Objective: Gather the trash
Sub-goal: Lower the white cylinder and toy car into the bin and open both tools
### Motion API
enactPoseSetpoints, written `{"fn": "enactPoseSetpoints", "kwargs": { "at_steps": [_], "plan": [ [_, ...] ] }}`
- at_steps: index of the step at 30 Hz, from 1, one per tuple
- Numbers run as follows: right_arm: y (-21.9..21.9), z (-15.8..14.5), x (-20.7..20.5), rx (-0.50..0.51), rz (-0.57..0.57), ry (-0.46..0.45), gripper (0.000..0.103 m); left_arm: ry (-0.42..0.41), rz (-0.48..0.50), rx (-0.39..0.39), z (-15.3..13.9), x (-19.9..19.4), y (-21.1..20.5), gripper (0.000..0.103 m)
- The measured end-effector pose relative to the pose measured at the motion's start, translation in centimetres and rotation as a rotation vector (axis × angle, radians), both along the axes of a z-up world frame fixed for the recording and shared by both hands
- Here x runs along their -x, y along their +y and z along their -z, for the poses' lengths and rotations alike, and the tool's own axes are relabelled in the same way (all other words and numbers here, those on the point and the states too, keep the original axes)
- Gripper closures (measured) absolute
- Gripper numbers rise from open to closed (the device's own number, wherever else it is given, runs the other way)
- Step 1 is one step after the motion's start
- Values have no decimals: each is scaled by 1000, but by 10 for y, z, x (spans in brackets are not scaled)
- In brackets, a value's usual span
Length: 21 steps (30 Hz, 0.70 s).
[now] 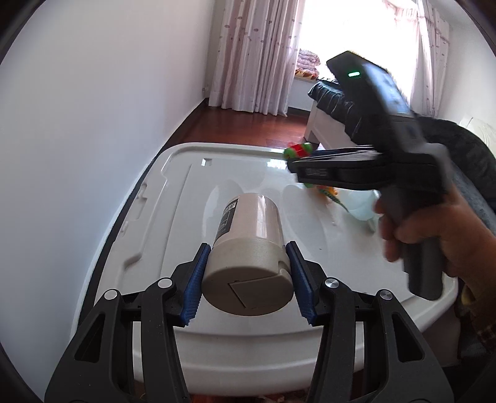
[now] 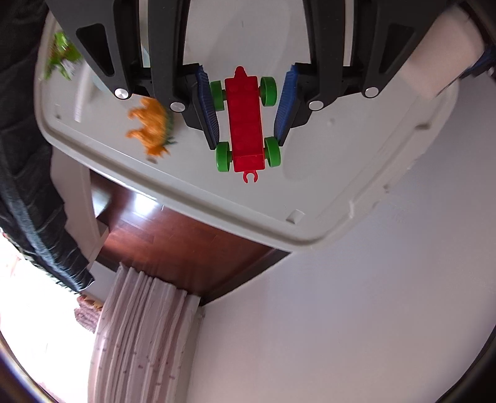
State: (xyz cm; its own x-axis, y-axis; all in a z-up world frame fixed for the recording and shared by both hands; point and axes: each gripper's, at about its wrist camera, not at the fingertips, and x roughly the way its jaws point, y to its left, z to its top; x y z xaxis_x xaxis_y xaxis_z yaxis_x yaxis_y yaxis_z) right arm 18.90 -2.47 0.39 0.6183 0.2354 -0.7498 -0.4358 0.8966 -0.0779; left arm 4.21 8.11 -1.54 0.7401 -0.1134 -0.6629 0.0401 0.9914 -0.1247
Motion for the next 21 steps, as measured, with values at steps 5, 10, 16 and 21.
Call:
{"fn": "enactPoseSetpoints", "kwargs": {
  "at_steps": [5,10,16,21],
  "plan": [
    [-51,-29,90,-32,62,-38,66,-2,20,-6,-7,34,-14,54],
    [-97,-6,185,-72,156,26,66,39,59,-18,7,74,-36,54],
    [-129,47,265,-97,277,157,66,82,119,-58,28,113,-65,54],
    [-132,78,304,-80,317,233,66,116,150,-80,44,136,-82,54]
  ]
}}
